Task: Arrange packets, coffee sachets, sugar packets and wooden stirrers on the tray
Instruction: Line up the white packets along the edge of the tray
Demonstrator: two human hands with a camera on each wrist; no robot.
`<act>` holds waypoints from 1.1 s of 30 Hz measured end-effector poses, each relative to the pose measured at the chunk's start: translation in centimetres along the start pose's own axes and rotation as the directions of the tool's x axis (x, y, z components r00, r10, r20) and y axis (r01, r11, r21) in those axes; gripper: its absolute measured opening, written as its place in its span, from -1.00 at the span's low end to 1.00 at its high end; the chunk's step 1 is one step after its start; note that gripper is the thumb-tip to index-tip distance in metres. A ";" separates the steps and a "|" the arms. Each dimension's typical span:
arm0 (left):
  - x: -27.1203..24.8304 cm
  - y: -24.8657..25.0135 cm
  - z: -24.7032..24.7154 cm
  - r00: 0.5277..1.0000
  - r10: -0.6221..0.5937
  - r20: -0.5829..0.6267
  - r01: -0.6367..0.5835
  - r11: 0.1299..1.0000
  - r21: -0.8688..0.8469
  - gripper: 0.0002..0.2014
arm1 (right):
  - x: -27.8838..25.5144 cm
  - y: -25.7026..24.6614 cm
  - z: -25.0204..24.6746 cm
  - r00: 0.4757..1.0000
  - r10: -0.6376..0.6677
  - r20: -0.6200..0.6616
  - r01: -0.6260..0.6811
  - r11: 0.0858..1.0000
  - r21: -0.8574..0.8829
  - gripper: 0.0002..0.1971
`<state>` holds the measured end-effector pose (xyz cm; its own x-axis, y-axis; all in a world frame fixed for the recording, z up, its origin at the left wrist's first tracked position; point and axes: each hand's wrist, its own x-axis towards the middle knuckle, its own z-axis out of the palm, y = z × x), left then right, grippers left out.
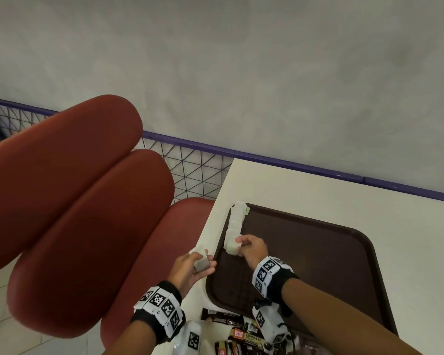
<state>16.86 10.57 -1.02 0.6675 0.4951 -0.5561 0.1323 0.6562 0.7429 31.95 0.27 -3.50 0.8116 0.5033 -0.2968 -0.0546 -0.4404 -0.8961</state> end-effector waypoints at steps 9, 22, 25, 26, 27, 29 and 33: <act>-0.2 0.1 -1.1 0.997 0.055 -0.054 -0.050 0.995 0.089 -0.81 | 0.6 0.7 2.0 0.998 -0.047 0.051 0.059 0.964 -0.258 -0.72; -0.2 -0.1 -0.4 0.992 0.116 -0.054 -0.108 0.985 0.133 -0.88 | -0.7 -0.1 -0.1 0.981 -0.114 0.159 0.163 0.926 -0.342 -0.68; -0.4 -0.2 0.1 0.990 0.135 -0.038 -0.128 0.980 0.152 -0.82 | -1.6 -0.9 -0.6 0.971 -0.139 0.192 0.180 0.960 -0.216 -0.84; -0.5 -0.2 0.3 0.990 0.139 -0.029 -0.133 0.978 0.162 -0.81 | -1.9 -1.0 -0.6 0.965 -0.138 0.224 0.173 0.974 -0.148 -0.82; -0.5 -0.2 0.4 0.990 0.140 -0.020 -0.135 0.976 0.173 -0.80 | -2.2 -1.4 -0.7 0.957 -0.135 0.257 0.164 0.982 -0.092 -0.81; -0.6 -0.2 0.7 0.991 0.134 -0.003 -0.131 0.972 0.195 -0.79 | -3.1 -2.0 -0.8 0.938 -0.137 0.320 0.153 0.988 -0.024 -0.92; -1.0 -0.3 1.4 0.994 0.105 0.037 -0.111 0.969 0.221 -0.86 | -4.1 -2.6 -0.8 0.916 -0.180 0.359 0.177 0.983 0.041 -0.80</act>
<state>17.18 9.04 -0.14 0.7042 0.5402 -0.4608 0.2164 0.4549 0.8639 29.19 -1.21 0.35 0.5446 0.8068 -0.2292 0.0664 -0.3139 -0.9471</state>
